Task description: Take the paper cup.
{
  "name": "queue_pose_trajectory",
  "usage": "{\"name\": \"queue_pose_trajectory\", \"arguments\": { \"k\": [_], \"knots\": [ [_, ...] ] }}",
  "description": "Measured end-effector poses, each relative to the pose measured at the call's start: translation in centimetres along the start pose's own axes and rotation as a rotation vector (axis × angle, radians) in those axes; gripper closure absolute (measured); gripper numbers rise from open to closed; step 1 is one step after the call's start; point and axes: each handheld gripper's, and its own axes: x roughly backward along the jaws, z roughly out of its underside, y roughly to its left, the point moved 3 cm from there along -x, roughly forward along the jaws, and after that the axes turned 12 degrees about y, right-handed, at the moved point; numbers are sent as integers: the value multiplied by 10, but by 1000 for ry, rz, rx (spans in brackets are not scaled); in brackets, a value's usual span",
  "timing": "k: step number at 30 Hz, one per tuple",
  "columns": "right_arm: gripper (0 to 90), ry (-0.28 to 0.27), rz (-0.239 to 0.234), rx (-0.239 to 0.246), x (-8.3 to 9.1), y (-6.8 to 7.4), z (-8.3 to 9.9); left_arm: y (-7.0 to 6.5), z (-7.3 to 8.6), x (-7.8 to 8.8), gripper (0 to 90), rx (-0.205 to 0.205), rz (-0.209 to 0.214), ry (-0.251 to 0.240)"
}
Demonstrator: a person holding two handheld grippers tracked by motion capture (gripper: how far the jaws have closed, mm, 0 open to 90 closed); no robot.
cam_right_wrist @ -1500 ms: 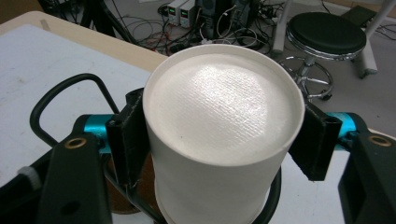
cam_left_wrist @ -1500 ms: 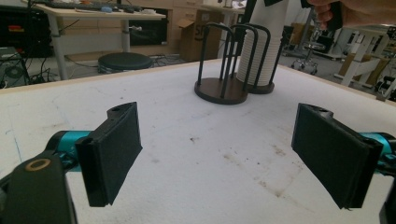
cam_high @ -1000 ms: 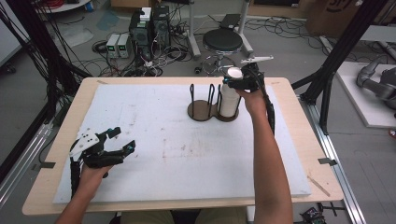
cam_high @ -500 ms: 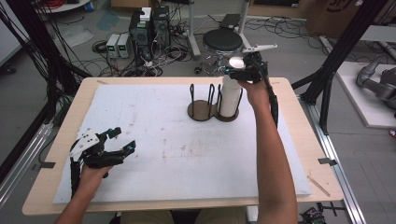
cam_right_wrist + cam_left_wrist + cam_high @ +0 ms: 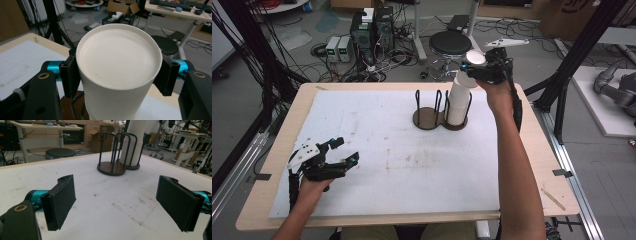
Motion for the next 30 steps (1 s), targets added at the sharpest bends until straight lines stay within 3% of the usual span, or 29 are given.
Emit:
{"name": "queue_pose_trajectory", "arguments": {
  "k": [6, 10, 23, 30],
  "knots": [
    [334, -34, -3, 26, 25, 5, 3, -2, 0, 0, 157, 4, 6, -4],
    [336, -41, -14, 49, 38, 10, 14, -3, -1, 0, 157, -1, 12, -3],
    [338, -54, -97, 72, 67, 31, 74, -7, -1, -3, 157, -11, 26, 0],
    [337, -48, -173, 115, 64, 56, 107, -10, -2, -4, 157, -16, 36, -5]
  ]
}}
